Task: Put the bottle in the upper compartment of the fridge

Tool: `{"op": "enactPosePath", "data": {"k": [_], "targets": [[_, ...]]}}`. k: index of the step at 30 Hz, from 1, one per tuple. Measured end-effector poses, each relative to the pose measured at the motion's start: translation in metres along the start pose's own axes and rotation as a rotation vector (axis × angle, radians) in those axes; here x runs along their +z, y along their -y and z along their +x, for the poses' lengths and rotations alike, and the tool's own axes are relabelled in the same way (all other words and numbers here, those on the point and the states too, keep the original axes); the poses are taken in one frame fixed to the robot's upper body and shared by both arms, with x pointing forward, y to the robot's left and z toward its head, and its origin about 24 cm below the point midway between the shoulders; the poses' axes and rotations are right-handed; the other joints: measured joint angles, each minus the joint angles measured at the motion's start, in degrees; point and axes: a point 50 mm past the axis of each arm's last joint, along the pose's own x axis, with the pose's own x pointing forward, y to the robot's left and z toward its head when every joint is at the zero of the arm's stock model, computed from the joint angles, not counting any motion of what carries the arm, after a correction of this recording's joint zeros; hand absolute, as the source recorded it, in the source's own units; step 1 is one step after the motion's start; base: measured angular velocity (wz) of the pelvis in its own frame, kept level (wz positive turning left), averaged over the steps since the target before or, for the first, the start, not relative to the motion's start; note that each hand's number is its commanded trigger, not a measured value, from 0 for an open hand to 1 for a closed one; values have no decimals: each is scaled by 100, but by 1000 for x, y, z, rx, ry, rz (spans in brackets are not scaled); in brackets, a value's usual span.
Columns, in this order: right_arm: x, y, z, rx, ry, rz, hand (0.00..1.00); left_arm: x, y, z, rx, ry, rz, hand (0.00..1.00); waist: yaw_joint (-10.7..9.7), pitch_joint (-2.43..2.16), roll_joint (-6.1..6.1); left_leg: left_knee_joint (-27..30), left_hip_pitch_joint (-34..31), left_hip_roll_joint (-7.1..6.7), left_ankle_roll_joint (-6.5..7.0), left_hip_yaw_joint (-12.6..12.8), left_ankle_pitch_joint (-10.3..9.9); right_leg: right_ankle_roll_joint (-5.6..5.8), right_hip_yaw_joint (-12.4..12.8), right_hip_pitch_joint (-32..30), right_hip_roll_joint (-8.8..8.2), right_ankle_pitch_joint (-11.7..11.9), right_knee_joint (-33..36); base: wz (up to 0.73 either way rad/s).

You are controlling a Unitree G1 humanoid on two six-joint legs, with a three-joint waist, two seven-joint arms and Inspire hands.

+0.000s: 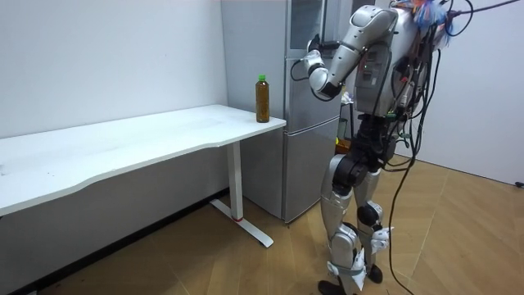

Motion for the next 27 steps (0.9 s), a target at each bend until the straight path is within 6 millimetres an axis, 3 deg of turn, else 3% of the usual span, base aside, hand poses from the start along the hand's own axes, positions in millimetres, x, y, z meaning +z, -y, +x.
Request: {"op": "enactPosePath", "data": {"k": [27], "targets": [[1,-1,0,14,3,-5,0,-12,14,2,-137,-54,-26,0,-47,-26,12,8,4,0,8,78,7,-3,73,-70,-5,2,10,0]]}}
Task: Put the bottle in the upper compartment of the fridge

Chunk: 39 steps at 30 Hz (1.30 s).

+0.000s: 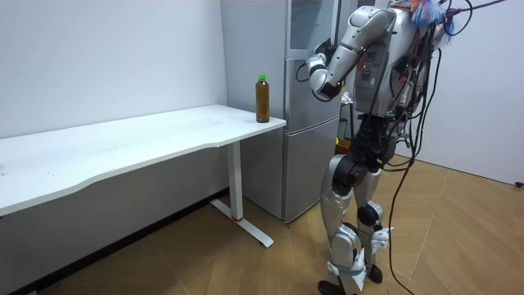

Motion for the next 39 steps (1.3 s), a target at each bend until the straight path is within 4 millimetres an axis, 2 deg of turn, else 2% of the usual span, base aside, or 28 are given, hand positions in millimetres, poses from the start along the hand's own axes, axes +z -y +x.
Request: {"op": "enactPosePath", "data": {"k": [3,13,39], "targets": [[0,0,0,0,0,-1,0,0,0,0,-1,-2,0,0,-12,-2,3,-1,16,-2,0,25,0,-1,86,-2,1,0,6,-6],[2,0,0,11,8,-5,0,-3,4,1,-31,-9,-5,0,-96,3,25,-25,59,7,1,130,-1,-11,139,5,5,7,6,-5],[4,2,-1,12,14,-10,0,-4,6,2,-48,-8,-11,0,-98,12,73,-93,82,10,3,261,-2,-20,259,-90,13,15,16,-2]]}}
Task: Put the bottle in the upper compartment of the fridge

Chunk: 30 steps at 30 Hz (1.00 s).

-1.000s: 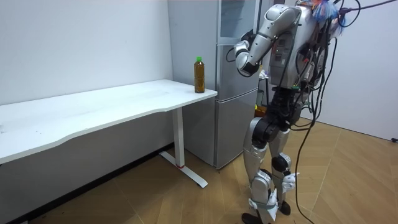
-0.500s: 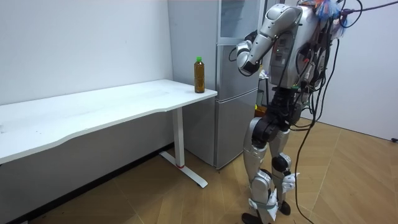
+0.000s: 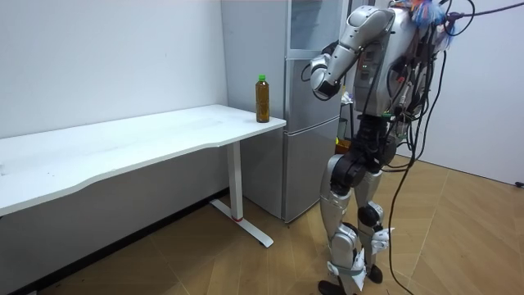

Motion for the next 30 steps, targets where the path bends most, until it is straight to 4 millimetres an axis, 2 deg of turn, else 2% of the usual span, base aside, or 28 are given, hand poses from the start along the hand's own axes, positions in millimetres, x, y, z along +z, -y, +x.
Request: {"op": "enactPosePath", "data": {"k": [26,30], "targets": [[2,0,0,2,3,-5,0,0,2,0,-18,3,-2,0,1,-1,14,-13,-31,1,3,48,2,1,42,-86,0,0,54,0],[2,1,0,5,4,-5,0,-1,1,0,-15,3,-2,0,1,-14,38,-5,-28,1,4,59,2,1,60,-86,0,0,54,0]]}}
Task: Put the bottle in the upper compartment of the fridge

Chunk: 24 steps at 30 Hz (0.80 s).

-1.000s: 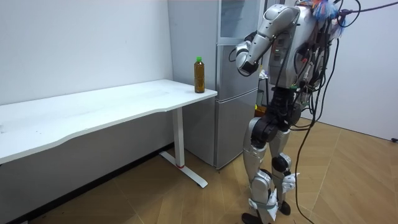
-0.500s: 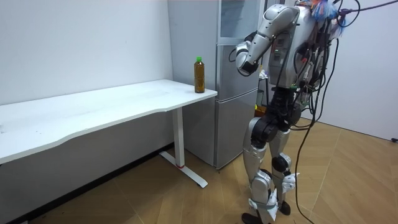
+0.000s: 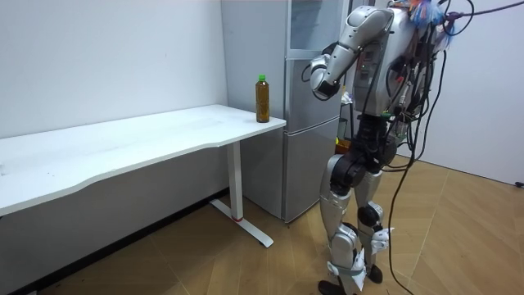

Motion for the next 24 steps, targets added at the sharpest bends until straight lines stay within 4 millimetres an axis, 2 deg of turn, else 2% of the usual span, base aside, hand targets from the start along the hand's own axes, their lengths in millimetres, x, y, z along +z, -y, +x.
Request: {"op": "enactPosePath", "data": {"k": [11,24], "targets": [[1,3,-1,-5,1,-3,0,-2,1,1,-8,0,-22,0,1,19,26,-3,25,0,2,28,0,0,17,-11,0,0,2,0],[3,5,-1,-27,2,-11,0,-4,3,2,-6,-1,-40,0,0,9,37,-3,19,2,7,58,-2,2,41,-12,-1,1,9,0]]}}
